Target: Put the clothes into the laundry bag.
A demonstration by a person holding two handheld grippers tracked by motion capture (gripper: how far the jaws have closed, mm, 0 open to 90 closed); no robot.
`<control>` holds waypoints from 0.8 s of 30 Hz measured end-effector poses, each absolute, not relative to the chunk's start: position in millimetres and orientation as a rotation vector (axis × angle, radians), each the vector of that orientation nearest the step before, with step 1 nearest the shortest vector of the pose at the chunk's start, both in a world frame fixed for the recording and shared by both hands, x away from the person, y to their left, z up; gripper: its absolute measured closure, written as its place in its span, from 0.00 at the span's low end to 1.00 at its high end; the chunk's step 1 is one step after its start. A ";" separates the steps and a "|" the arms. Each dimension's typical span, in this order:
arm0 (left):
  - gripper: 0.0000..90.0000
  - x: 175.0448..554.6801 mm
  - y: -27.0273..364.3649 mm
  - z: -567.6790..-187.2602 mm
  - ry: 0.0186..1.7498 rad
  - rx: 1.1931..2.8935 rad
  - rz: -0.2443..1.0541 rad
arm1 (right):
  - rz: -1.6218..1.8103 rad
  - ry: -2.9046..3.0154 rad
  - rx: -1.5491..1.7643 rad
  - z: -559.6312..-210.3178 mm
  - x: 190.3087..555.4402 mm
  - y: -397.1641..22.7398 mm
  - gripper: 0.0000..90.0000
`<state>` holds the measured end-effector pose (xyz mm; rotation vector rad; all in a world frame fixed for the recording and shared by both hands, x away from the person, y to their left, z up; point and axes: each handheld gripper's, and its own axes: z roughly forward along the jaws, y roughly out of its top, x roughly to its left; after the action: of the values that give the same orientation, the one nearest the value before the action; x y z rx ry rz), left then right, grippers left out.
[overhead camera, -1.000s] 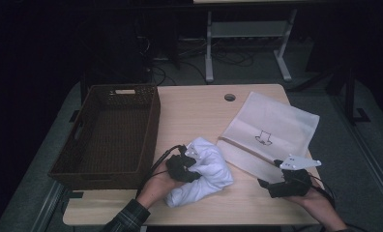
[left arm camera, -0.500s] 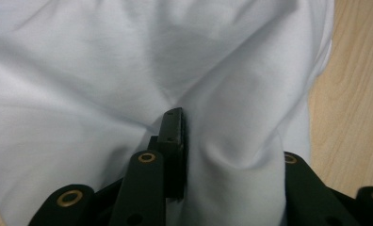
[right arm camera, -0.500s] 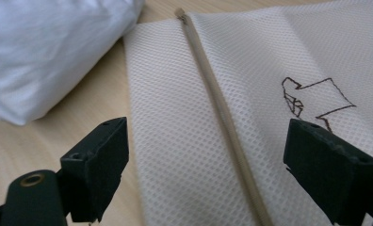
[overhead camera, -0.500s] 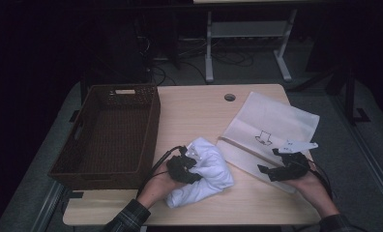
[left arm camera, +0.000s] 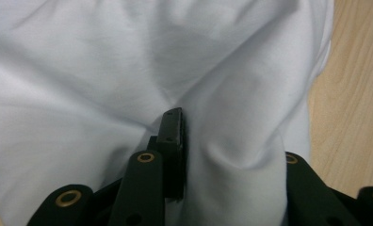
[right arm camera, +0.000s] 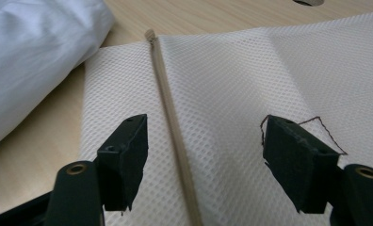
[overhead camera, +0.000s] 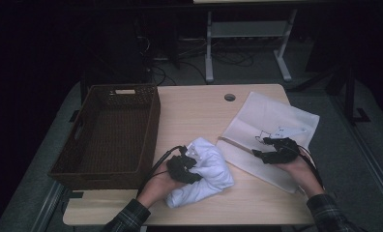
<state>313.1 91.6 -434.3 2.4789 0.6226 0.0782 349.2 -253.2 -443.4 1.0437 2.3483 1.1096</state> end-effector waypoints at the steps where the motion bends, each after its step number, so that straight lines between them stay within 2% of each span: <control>1: 0.75 313.1 91.6 -434.3 0.622 2.479 0.077 | 1.104 2.350 1.047 -449.1 355.1 -253.8 0.35; 6: 0.75 313.3 91.6 -434.4 0.624 2.478 0.074 | 1.052 2.379 1.046 -460.3 361.8 -256.0 0.36; 10: 0.75 313.3 91.6 -434.5 0.624 2.477 0.073 | 1.014 2.402 1.038 -464.8 362.5 -256.5 0.43; 16: 0.76 313.4 91.5 -434.6 0.625 2.478 0.072 | 0.995 2.405 1.070 -469.1 364.2 -259.3 0.68; 17: 0.76 313.4 91.5 -434.6 0.625 2.478 0.072 | 0.995 2.405 1.070 -469.1 364.2 -259.3 0.68; 19: 0.76 313.3 91.3 -434.6 0.624 2.478 0.073 | 0.994 2.411 1.079 -471.0 365.8 -260.3 0.75; 20: 0.76 313.2 91.3 -434.6 0.623 2.479 0.075 | 0.995 2.415 1.084 -472.0 367.1 -260.4 0.84; 21: 0.76 313.2 91.3 -434.6 0.623 2.479 0.075 | 0.995 2.415 1.084 -472.0 367.1 -260.4 0.84; 23: 0.76 313.1 91.2 -434.5 0.622 2.480 0.076 | 0.998 2.394 1.087 -470.2 367.6 -259.0 0.95; 24: 0.76 313.0 91.1 -434.5 0.621 2.481 0.079 | 1.000 2.388 1.087 -469.5 368.0 -258.8 0.95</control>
<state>313.0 91.1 -434.5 2.4813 0.6210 0.0788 368.0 -258.8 -469.5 1.0866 2.3881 1.0002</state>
